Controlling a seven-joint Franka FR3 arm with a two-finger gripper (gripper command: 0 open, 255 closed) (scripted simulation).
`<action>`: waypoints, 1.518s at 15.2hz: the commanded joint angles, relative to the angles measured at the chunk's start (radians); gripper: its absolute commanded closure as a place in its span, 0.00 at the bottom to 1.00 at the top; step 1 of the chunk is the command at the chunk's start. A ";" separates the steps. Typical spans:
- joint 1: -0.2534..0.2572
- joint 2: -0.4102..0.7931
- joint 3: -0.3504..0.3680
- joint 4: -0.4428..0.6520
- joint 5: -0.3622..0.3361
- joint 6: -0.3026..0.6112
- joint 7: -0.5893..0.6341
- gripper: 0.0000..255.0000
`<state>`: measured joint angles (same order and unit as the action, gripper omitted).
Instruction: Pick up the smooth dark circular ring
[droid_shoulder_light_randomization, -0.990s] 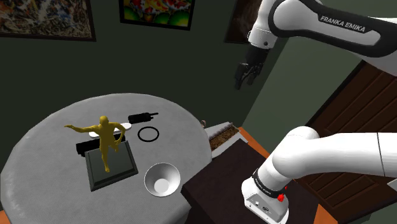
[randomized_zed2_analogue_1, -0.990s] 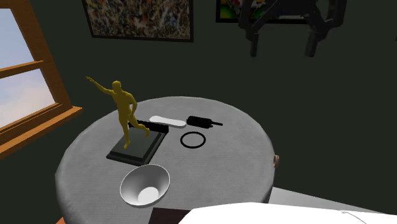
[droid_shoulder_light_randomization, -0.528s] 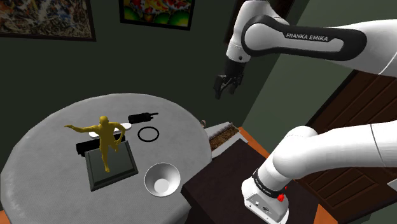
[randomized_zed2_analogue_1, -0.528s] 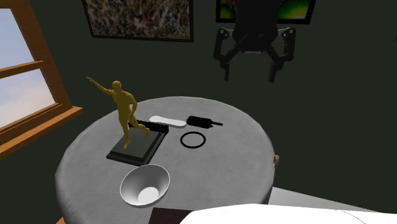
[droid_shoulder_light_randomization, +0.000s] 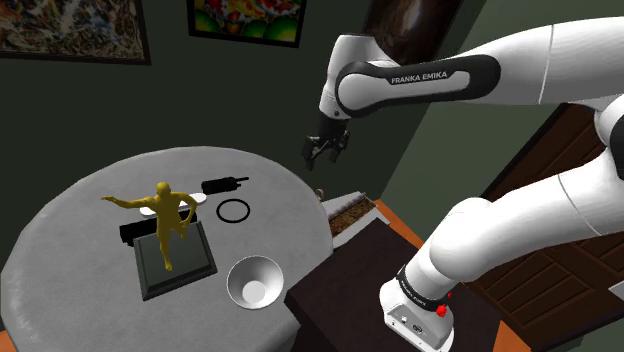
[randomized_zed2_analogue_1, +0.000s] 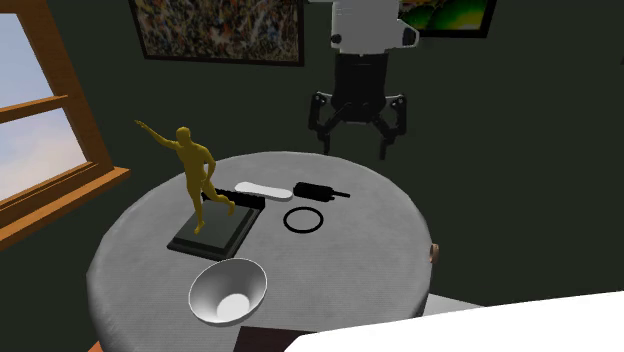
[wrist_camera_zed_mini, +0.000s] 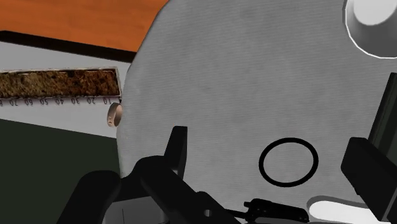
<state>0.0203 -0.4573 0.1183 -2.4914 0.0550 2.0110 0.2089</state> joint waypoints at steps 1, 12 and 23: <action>0.004 0.071 0.020 0.012 0.005 0.064 0.030 0.00; 0.022 0.497 0.094 0.173 -0.050 0.337 0.202 0.00; 0.101 0.934 0.071 0.496 -0.161 0.454 0.367 0.00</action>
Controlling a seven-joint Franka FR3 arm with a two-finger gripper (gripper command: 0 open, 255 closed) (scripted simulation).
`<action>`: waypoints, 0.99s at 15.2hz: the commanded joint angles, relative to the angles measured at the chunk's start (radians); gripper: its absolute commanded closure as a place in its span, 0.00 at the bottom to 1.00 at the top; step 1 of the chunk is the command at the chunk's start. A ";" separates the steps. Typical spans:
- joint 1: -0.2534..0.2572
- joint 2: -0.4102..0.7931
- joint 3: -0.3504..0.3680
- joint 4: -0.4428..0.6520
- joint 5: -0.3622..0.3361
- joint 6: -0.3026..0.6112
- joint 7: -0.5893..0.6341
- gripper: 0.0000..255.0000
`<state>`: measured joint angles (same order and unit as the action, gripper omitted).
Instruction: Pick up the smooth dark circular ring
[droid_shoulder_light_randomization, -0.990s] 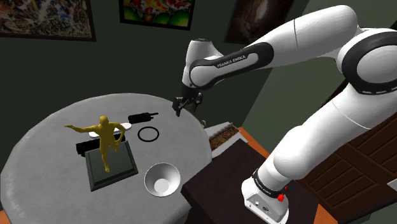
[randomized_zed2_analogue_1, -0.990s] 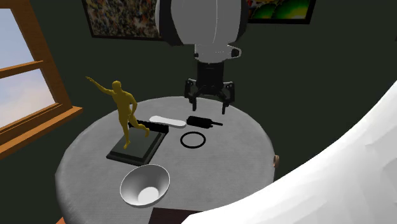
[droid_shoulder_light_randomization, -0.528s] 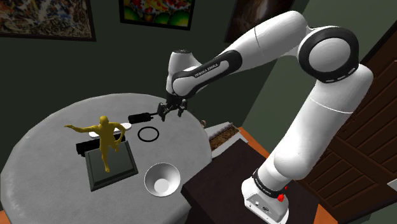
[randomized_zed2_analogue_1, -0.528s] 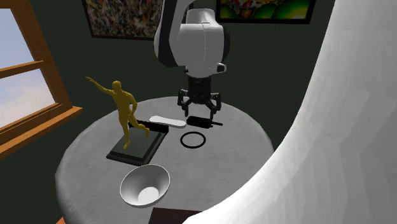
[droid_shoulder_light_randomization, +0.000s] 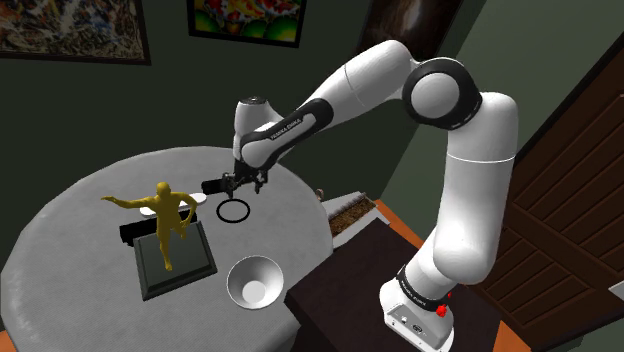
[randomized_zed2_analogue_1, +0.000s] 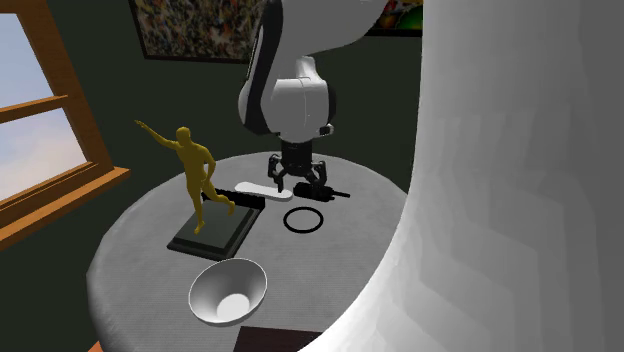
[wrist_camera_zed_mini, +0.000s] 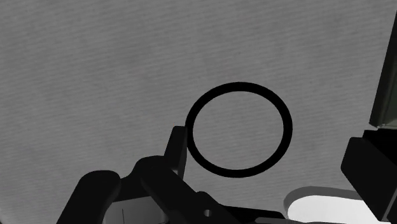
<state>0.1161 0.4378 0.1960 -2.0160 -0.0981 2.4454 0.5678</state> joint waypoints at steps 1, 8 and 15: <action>0.014 0.078 -0.011 0.058 -0.014 0.022 0.019 0.00; 0.076 0.361 -0.040 0.369 -0.036 0.003 0.070 0.00; 0.092 0.473 -0.052 0.462 -0.042 0.023 0.078 0.00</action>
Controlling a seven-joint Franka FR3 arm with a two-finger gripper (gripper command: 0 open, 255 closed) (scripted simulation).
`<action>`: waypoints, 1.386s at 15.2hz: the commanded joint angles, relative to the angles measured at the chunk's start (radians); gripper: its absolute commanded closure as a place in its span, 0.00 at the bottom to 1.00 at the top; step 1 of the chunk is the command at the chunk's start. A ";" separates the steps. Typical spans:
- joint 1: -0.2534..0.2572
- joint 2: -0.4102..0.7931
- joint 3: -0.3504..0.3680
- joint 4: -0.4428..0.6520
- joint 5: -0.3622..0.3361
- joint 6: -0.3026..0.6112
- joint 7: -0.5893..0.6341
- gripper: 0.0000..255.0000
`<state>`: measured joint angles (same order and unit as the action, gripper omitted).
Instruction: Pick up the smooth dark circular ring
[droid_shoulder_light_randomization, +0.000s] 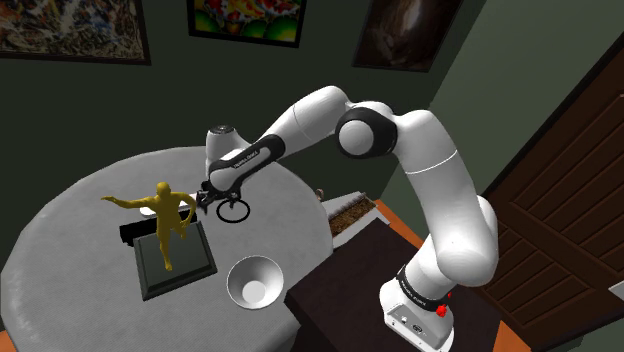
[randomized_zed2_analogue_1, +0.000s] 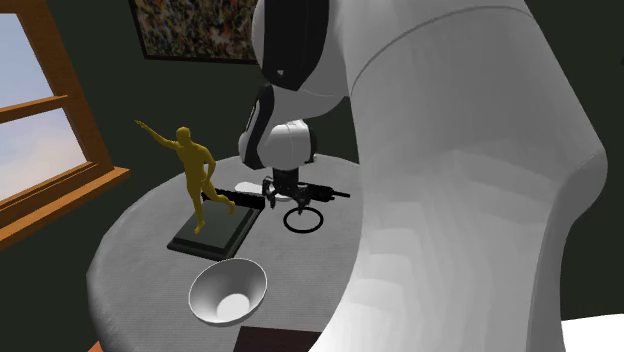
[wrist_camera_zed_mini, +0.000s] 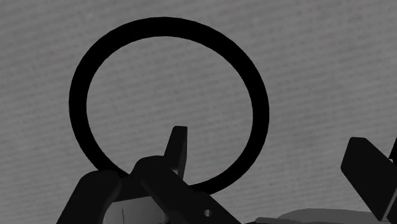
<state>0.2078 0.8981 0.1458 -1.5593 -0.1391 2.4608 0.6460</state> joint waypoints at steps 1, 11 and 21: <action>0.001 0.024 -0.003 0.011 -0.002 0.013 0.000 0.00; 0.007 0.046 -0.005 0.026 -0.003 0.020 0.003 1.00; -0.006 -0.037 0.006 -0.016 0.002 -0.021 -0.001 1.00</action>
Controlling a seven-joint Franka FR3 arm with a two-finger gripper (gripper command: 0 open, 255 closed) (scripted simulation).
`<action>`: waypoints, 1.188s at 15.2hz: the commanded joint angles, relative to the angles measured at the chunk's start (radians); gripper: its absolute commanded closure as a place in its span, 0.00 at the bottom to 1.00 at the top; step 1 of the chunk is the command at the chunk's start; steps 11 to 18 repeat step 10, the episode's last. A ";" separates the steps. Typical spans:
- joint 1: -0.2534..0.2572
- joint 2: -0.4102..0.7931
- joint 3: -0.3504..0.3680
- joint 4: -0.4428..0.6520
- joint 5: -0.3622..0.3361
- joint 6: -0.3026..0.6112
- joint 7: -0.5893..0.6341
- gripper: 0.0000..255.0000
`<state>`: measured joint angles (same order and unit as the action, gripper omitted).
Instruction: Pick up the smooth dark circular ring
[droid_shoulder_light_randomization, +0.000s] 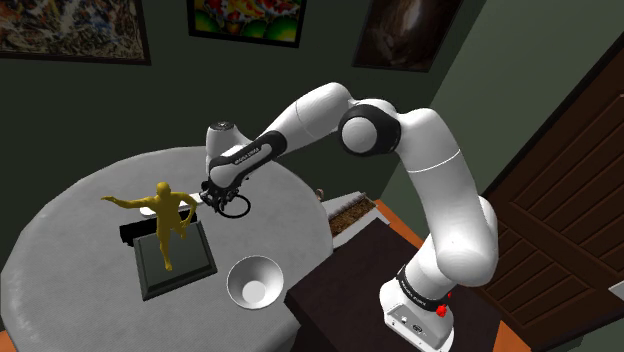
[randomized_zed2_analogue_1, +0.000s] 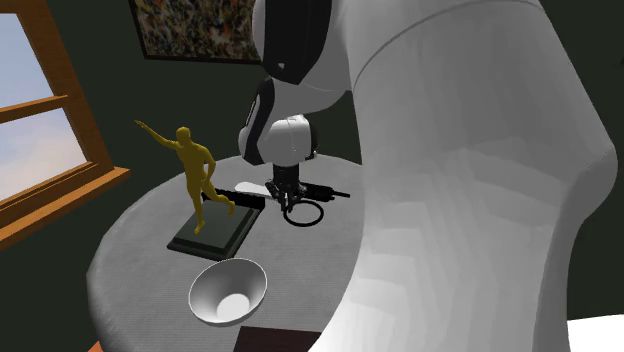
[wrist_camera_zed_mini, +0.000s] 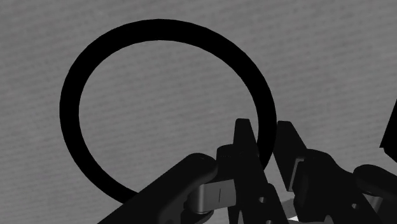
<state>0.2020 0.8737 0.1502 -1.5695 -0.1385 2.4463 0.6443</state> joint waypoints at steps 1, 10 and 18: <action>-0.001 -0.023 0.003 -0.010 0.002 -0.013 0.000 1.00; -0.009 -0.097 0.013 -0.032 0.011 -0.065 -0.003 1.00; -0.009 -0.097 0.013 -0.032 0.011 -0.065 -0.003 1.00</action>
